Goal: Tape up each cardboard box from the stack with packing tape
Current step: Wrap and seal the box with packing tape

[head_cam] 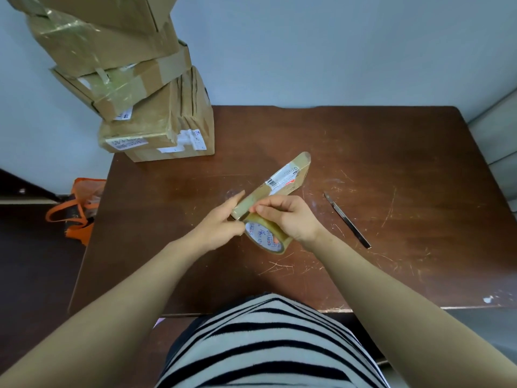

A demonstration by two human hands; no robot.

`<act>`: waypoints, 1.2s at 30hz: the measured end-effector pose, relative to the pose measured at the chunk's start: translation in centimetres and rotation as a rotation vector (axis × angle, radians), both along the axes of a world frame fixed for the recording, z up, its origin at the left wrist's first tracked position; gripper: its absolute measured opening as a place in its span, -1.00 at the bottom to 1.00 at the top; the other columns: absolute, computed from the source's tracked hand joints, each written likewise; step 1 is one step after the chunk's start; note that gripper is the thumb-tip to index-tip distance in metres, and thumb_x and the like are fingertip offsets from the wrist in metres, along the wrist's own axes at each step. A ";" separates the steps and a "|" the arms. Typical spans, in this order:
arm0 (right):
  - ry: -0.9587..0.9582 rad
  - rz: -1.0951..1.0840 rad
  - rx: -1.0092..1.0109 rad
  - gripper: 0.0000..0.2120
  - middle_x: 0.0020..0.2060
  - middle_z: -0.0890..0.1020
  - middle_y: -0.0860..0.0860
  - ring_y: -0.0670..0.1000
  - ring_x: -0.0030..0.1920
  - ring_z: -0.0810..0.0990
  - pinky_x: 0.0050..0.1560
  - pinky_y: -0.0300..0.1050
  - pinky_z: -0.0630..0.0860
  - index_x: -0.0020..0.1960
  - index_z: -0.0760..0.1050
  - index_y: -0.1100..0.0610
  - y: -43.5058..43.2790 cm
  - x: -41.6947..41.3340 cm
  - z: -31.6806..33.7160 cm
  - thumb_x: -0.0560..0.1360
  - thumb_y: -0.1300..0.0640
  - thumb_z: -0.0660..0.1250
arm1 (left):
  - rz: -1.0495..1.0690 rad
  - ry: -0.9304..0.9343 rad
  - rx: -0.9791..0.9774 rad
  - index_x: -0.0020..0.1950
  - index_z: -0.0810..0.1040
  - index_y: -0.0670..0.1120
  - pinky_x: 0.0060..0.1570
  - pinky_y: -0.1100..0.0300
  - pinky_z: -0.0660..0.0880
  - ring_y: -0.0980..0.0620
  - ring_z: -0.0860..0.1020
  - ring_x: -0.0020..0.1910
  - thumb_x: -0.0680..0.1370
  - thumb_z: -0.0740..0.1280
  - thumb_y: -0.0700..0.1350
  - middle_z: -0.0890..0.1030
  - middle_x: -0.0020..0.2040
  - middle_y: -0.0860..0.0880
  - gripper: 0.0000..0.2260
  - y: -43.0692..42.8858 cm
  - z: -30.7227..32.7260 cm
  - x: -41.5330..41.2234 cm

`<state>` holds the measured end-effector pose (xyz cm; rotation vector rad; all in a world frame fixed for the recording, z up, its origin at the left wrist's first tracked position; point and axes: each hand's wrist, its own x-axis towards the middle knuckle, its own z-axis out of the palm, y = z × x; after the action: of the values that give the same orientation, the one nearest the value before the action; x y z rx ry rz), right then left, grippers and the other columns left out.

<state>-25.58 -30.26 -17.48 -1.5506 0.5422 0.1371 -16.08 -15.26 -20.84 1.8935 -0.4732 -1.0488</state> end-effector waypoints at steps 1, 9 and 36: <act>-0.011 -0.014 -0.006 -0.87 -0.22 0.65 0.03 0.00 -0.13 0.60 0.00 -0.09 0.55 -0.12 0.61 0.08 0.1 0.0 -0.2 0.53 0.25 0.34 | 0.035 -0.006 0.030 0.54 0.19 0.08 0.25 0.21 0.35 0.09 0.46 0.24 0.36 0.25 0.00 0.44 0.38 0.00 -0.29 -0.5 0.8 0.1; -0.023 -0.160 -0.006 -0.72 -0.16 0.61 0.10 0.10 -0.05 0.62 0.10 0.17 0.56 -0.10 0.33 0.05 0.4 -1.2 -2.2 0.29 0.08 0.38 | -0.582 -0.829 0.322 0.54 -0.31 -0.08 0.45 -0.06 -0.39 0.16 -0.38 0.47 0.27 -0.51 0.51 -0.31 0.56 0.00 -0.01 -3.6 1.7 -0.2; 0.054 0.000 -0.021 -0.68 -0.25 0.53 -0.06 -0.15 -0.25 0.54 -0.23 -0.44 0.46 0.27 0.45 0.08 1.3 4.4 -1.2 0.54 0.12 0.36 | 0.185 -0.154 0.046 0.57 0.02 -0.07 0.11 0.66 0.19 0.07 0.23 0.46 0.40 0.42 -0.42 0.19 0.51 -0.11 -0.13 1.5 -3.7 1.3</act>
<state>-21.20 -28.95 -18.66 -1.5715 0.5879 0.1747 -14.75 -13.74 -24.57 2.0259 -0.3546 -0.8035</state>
